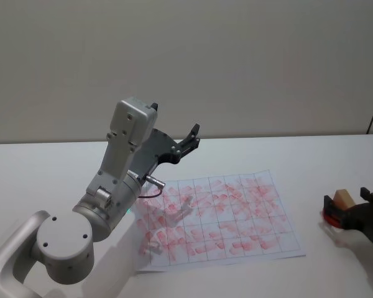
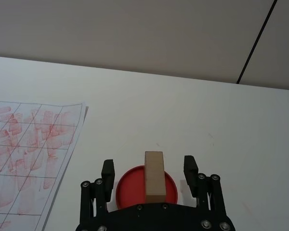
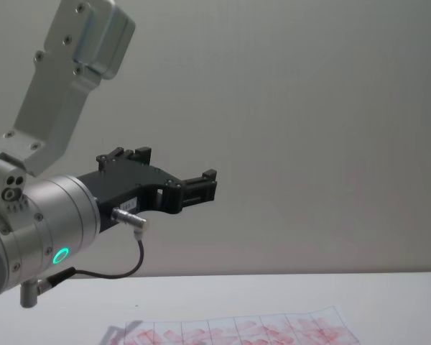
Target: Use the one hand to pick up the stamp and affix it onto the A4 paper.
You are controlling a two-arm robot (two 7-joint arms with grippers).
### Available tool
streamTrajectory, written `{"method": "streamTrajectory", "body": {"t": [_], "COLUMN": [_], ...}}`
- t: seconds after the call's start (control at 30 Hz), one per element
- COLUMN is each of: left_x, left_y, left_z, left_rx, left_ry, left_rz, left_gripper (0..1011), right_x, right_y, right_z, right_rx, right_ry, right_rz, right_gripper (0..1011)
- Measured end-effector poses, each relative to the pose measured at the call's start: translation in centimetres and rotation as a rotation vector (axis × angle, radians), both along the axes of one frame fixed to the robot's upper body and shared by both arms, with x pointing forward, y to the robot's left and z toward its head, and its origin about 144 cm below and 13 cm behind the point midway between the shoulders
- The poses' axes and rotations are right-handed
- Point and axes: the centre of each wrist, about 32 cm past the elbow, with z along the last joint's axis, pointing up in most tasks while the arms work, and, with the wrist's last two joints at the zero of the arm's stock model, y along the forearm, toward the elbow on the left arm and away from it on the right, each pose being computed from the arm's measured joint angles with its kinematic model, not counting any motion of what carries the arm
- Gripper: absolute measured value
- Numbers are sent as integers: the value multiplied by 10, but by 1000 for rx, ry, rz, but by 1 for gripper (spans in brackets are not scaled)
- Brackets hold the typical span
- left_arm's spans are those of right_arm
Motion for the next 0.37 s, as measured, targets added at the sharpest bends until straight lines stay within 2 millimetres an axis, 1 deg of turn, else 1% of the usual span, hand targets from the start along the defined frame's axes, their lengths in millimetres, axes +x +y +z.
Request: {"method": "streamTrajectory", "body": {"t": [0.03,0.07,0.1,0.13,0.17,0.2,0.37], "left_x": [0,0,0,0,0,0,0], "left_y": [0,0,0,0,0,0,0], "left_z": [0,0,0,0,0,0,0], "left_rx": [0,0,0,0,0,0,0], "left_ry": [0,0,0,0,0,0,0], "left_rz": [0,0,0,0,0,0,0], "left_gripper": [1001,1001,1001,1001,1001,1001,1001], "right_x": [0,0,0,0,0,0,0], "right_y": [0,0,0,0,0,0,0], "right_z": [0,0,0,0,0,0,0], "right_rx": [0,0,0,0,0,0,0], "right_ry": [0,0,0,0,0,0,1], "right_rz": [0,0,0,0,0,0,0], "right_gripper": [862,912,939,960,960,1000,1003]}}
